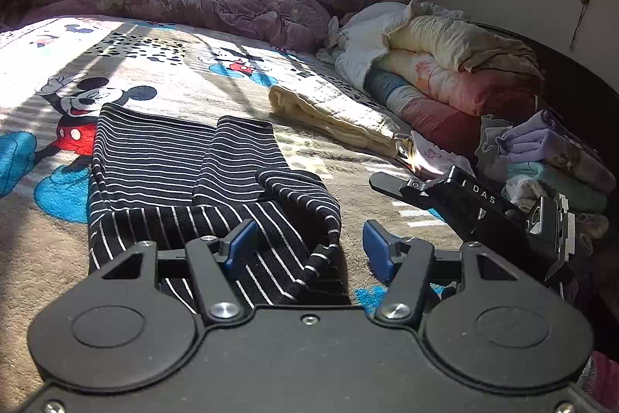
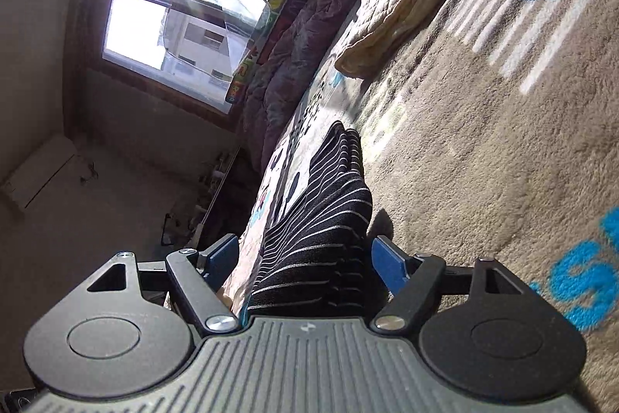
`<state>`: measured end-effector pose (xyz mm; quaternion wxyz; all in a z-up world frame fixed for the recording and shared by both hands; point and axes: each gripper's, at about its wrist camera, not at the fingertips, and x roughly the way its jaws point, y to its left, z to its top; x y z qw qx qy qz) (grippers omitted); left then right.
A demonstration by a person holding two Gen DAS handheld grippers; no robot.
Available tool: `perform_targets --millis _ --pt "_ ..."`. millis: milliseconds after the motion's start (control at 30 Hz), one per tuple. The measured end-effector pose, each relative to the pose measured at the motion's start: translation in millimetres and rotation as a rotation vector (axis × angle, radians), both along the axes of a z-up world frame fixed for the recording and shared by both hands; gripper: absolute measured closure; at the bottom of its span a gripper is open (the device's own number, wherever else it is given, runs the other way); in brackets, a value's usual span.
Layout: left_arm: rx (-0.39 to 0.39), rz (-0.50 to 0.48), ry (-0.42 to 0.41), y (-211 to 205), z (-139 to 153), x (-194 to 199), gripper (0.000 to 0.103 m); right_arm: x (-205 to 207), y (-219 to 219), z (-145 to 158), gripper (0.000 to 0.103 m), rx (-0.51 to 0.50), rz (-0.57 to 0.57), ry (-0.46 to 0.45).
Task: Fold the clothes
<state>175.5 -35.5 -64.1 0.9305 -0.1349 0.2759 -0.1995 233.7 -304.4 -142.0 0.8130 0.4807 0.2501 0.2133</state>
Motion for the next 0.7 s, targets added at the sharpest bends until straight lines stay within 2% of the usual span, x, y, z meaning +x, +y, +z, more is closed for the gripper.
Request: perform_targets --millis 67,167,233,300,333,467,600,700 --pt "-0.031 -0.02 0.025 -11.5 -1.8 16.9 0.043 -2.6 -6.2 -4.6 0.028 0.046 -0.029 0.014" --pt "0.006 0.003 0.028 -41.4 -4.4 48.0 0.044 -8.0 -20.1 -15.8 0.028 0.14 -0.07 0.037" --pt "0.003 -0.238 0.08 -70.3 -12.2 56.8 0.044 -10.7 -32.6 -22.6 0.028 0.197 -0.085 0.047" --pt "0.108 -0.363 0.029 -91.5 -13.9 38.2 0.046 -15.5 -43.0 -27.4 0.028 0.238 -0.095 0.053" --pt "0.148 -0.373 -0.006 -94.2 -15.4 26.5 0.046 -19.0 -47.6 -29.3 0.028 0.249 -0.098 0.058" --pt "0.143 -0.345 -0.006 -80.1 -23.0 1.4 0.045 -26.5 -63.1 -34.4 0.028 0.296 -0.097 0.073" --pt "0.111 -0.265 -0.026 -50.2 -18.3 -27.8 0.045 -32.0 -66.9 -32.3 0.028 0.249 -0.085 0.079" --pt "0.086 -0.169 -0.057 -11.0 -8.5 -54.5 0.044 -43.7 -61.1 -26.2 0.028 0.18 -0.025 0.096"
